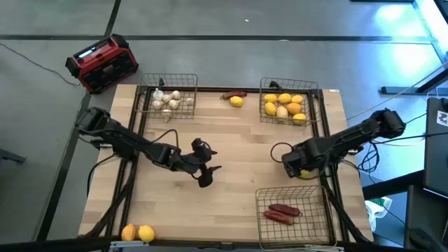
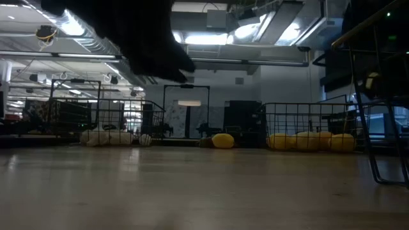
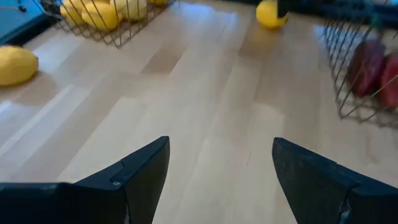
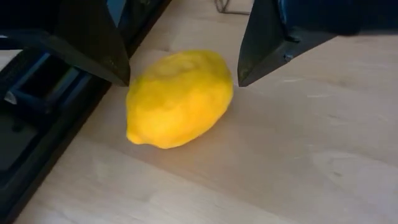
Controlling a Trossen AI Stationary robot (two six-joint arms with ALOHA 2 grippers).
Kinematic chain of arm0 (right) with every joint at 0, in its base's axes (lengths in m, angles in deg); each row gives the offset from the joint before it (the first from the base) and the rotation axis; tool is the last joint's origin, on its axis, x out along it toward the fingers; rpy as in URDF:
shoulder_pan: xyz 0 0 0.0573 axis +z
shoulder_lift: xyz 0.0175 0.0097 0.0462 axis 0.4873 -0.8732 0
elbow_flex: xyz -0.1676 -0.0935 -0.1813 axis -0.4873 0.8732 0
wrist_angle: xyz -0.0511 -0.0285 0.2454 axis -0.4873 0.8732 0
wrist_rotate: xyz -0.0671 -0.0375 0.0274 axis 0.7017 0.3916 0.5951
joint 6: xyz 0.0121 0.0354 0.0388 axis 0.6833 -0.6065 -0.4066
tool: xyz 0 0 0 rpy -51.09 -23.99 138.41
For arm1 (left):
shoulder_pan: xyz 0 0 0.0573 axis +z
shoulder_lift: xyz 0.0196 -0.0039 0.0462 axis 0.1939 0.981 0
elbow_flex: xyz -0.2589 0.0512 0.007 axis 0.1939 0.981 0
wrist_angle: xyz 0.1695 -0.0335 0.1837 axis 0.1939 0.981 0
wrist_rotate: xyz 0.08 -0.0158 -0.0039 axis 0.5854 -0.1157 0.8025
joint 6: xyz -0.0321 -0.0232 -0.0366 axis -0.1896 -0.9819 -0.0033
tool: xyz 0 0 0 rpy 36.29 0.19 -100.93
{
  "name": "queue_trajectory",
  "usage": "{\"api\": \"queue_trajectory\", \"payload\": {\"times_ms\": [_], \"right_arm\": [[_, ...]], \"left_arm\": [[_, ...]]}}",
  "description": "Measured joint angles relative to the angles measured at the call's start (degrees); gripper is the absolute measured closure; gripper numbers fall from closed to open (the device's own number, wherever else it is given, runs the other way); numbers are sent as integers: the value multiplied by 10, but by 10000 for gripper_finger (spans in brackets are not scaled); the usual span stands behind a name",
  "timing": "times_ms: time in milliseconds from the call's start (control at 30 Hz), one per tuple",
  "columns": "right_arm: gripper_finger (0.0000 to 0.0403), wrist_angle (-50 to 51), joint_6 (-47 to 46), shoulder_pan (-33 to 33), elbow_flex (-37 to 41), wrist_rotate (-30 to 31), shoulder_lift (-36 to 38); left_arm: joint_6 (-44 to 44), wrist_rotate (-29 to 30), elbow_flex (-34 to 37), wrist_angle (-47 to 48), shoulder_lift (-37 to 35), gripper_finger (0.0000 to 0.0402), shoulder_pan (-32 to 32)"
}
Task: Sort produce into baskets
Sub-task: Put the yellow lemon into the top right wire basket
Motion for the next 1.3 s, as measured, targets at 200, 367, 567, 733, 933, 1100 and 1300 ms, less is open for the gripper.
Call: {"api": "queue_trajectory", "payload": {"times_ms": [200,367,567,733,933,1100,1300], "right_arm": [[107,-16,10,0,0,-3,-26],[107,-50,14,0,0,-5,-45],[107,-105,41,0,0,12,-67],[116,-114,62,0,0,-21,-85],[150,-123,80,0,0,-57,-88],[166,-122,90,0,0,-51,-88],[158,-133,120,0,0,-24,-88]], "left_arm": [[-14,-7,0,-15,27,121,0],[-8,-9,0,-38,31,121,-5],[-1,-9,0,-46,31,121,-7],[-2,-9,0,-46,31,121,-7],[-2,-9,0,-46,30,121,-7],[-2,-9,0,-46,30,121,-7],[-2,-9,0,-46,30,121,-6]]}}
